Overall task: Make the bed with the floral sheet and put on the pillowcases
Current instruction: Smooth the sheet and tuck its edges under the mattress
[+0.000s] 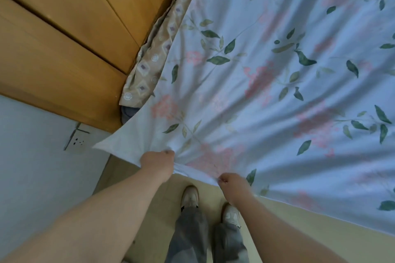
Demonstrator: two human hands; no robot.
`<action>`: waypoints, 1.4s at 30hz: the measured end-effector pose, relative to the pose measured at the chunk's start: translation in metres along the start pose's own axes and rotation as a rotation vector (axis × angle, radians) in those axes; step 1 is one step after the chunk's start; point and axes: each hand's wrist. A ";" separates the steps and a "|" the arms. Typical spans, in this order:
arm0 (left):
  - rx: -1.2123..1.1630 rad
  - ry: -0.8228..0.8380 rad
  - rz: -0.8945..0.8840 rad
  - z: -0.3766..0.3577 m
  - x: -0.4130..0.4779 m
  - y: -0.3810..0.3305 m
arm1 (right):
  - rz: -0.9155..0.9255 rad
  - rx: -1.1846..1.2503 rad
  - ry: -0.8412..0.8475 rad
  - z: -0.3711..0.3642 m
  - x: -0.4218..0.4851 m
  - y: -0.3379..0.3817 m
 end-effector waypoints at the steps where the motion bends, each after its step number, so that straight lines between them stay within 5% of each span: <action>1: 0.026 0.051 -0.004 -0.003 0.004 0.001 | -0.015 -0.035 0.023 -0.003 0.002 0.001; 6: 0.083 0.350 -0.061 -0.012 0.015 0.011 | -0.075 -0.114 0.245 -0.009 0.004 0.004; 13: 0.036 -0.031 -0.223 0.060 0.025 -0.032 | -0.153 0.202 -0.024 0.032 -0.004 -0.008; 21: 0.051 -0.172 -0.465 0.140 0.024 -0.166 | -0.209 0.301 -0.235 0.108 -0.029 -0.114; 30: -0.089 -0.188 -0.508 0.154 0.032 -0.386 | -0.190 -0.125 -0.346 0.209 -0.029 -0.312; 35: -0.087 -0.349 -0.470 0.148 0.040 -0.511 | -0.184 -0.374 -0.379 0.272 -0.019 -0.426; 42: 0.035 -0.374 -0.377 0.161 0.059 -0.566 | -0.026 -0.362 -0.303 0.312 0.017 -0.478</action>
Point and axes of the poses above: each hand's wrist, its own x-axis towards the middle knuckle, its own z-axis out of the back of the hand, y = z × x, and after that the axes turned 10 degrees about x, right-handed
